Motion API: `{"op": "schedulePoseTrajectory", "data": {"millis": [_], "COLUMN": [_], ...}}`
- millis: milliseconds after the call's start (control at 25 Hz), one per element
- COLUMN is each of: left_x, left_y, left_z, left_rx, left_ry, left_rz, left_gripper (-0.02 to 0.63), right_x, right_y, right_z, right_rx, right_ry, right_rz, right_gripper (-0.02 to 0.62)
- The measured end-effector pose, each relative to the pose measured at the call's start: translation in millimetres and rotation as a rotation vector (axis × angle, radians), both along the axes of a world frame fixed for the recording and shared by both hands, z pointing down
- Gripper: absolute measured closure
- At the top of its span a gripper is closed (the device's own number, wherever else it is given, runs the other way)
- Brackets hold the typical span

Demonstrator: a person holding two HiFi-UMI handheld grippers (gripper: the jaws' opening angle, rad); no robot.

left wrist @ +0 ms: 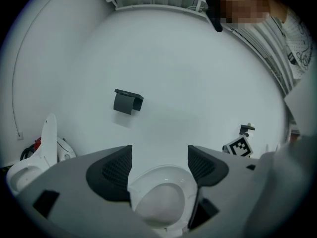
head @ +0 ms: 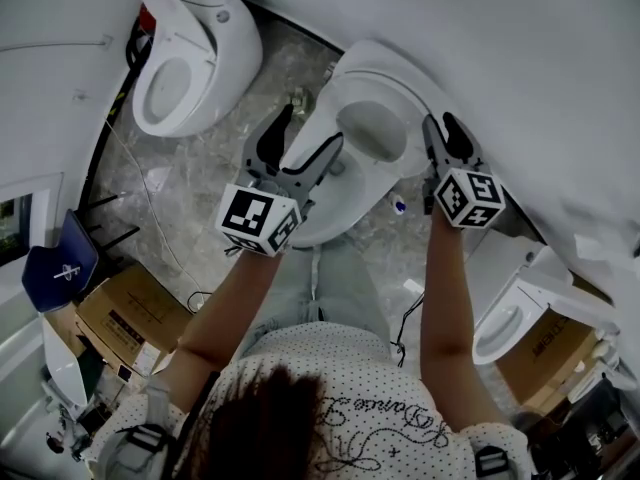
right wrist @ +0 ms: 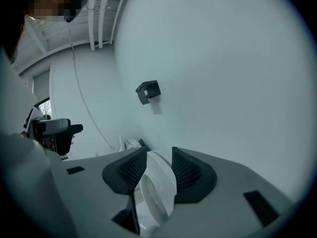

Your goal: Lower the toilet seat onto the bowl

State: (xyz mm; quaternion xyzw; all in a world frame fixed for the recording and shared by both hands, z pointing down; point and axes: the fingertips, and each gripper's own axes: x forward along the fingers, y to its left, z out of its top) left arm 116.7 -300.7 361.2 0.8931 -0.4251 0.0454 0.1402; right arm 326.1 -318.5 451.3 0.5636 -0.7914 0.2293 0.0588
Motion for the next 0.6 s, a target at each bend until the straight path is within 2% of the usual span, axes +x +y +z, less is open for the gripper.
{"op": "schedulePoseTrajectory", "data": {"millis": [160, 400, 600], "left_x": [-5, -8, -12], "left_y": [3, 5, 5], "left_z": [3, 2, 2], "left_rx": [-0.013, -0.015, -0.014], "left_ry": [-0.008, -0.011, -0.007], "left_rz": [-0.015, -0.028, -0.051], "left_gripper": [0.255, 0.255, 0.255], "right_x": [0, -5, -5], "right_y": [-10, -12, -12], "right_z": [23, 55, 57], "right_rx": [-0.038, -0.128, -0.136], "right_ry": [-0.013, 0.007, 0.005], "right_rz": [-0.009, -0.057, -0.069], "right_gripper": [0.457, 0.472, 0.476]}}
